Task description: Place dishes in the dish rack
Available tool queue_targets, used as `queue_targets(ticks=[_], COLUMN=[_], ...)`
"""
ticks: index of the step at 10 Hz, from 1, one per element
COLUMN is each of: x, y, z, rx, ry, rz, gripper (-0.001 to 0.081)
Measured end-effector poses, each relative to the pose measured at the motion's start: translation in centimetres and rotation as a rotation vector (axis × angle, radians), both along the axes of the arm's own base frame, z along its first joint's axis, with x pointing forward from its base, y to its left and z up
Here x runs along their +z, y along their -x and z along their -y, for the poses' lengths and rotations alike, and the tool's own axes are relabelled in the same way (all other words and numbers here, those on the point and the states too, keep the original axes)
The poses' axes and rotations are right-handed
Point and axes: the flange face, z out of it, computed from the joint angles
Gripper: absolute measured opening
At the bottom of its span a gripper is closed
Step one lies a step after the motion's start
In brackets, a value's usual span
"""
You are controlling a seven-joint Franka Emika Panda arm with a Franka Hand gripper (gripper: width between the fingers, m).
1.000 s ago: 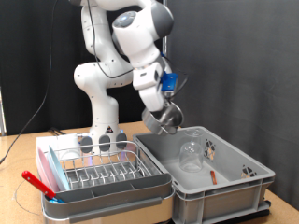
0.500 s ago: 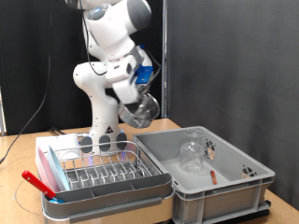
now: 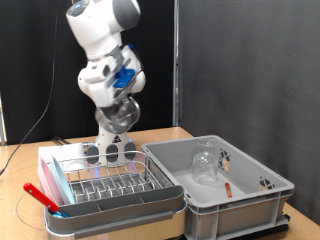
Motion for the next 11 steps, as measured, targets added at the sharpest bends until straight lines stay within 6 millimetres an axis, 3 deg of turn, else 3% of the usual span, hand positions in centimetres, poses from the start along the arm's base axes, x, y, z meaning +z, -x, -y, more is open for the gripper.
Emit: queue_targets(ticks=[2,5,11], x=[-1.2,-3.4,-8.5], y=[1.6,2.4,1.4], z=[2.2,3.7,2.9], rx=[-0.041,-0.058,-0.013], ry=[0.024,0.036,0.050], rz=[-0.036,-0.031,-0.057], gripper=[0.0050,0.0050,0.0050])
